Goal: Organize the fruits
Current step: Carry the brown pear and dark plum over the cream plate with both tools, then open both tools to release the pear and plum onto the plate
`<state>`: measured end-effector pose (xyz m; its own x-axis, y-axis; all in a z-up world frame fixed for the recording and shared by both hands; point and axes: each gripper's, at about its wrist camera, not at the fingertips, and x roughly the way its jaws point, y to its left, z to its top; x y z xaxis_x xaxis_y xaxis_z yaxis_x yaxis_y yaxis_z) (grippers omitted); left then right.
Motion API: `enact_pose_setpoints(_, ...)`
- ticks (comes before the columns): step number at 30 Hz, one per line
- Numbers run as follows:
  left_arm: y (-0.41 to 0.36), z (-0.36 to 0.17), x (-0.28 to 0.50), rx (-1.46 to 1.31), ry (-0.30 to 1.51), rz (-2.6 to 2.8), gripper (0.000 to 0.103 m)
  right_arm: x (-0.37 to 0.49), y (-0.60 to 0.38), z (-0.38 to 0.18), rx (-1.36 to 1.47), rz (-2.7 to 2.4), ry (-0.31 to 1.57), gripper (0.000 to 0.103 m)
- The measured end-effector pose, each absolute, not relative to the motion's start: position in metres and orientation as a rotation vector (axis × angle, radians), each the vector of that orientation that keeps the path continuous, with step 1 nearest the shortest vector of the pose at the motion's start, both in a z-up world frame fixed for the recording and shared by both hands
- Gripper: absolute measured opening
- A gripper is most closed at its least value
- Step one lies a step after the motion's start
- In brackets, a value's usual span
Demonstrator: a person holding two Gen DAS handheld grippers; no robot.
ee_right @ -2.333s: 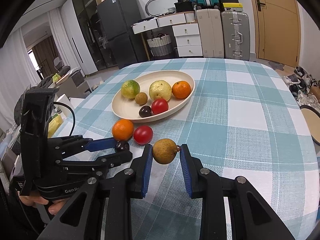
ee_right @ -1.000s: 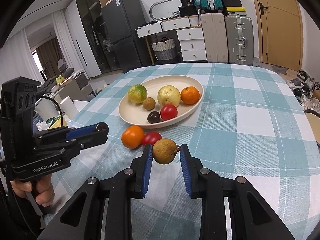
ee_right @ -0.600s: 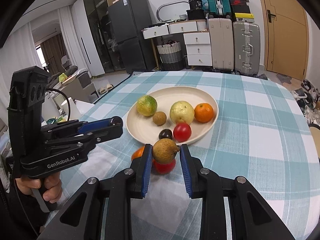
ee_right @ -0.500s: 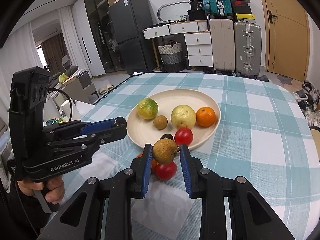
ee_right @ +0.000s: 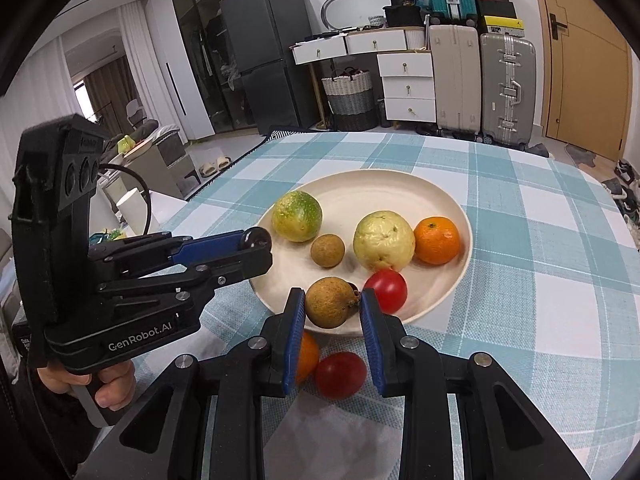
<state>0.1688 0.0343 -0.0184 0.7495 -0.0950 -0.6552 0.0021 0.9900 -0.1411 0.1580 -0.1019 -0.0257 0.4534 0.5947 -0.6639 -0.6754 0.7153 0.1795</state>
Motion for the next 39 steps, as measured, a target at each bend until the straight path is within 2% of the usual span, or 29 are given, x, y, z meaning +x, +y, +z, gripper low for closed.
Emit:
enact_pose_setpoints(23, 0.044, -0.037, 0.181, -0.147, 0.748, -0.028, 0.023, 0.173, -0.070, -0.041, -0.179, 0.796, 0.787, 0.029)
enact_pose_setpoints(25, 0.044, -0.037, 0.182, -0.150, 0.747, -0.029, 0.023, 0.175, -0.071, -0.041, -0.182, 0.783, 0.793, 0.031)
enact_pose_setpoints(27, 0.044, -0.037, 0.181, -0.149, 0.748, -0.030, 0.023, 0.175, -0.073, -0.040, -0.180, 0.779, 0.791, 0.038)
enact_pose_setpoints(30, 0.044, -0.036, 0.181, -0.147, 0.745, -0.031, 0.023, 0.172, -0.080, -0.037, -0.176, 0.769, 0.773, 0.040)
enact_pose_setpoints(34, 0.042, -0.035, 0.179, -0.142, 0.740, -0.037, 0.023, 0.168, -0.096, -0.034, -0.154, 0.741, 0.765, 0.048)
enact_pose_setpoints(39, 0.041, -0.036, 0.177, -0.147, 0.743, -0.033, 0.026, 0.166, -0.117, -0.033, -0.120, 0.699, 0.770, 0.051)
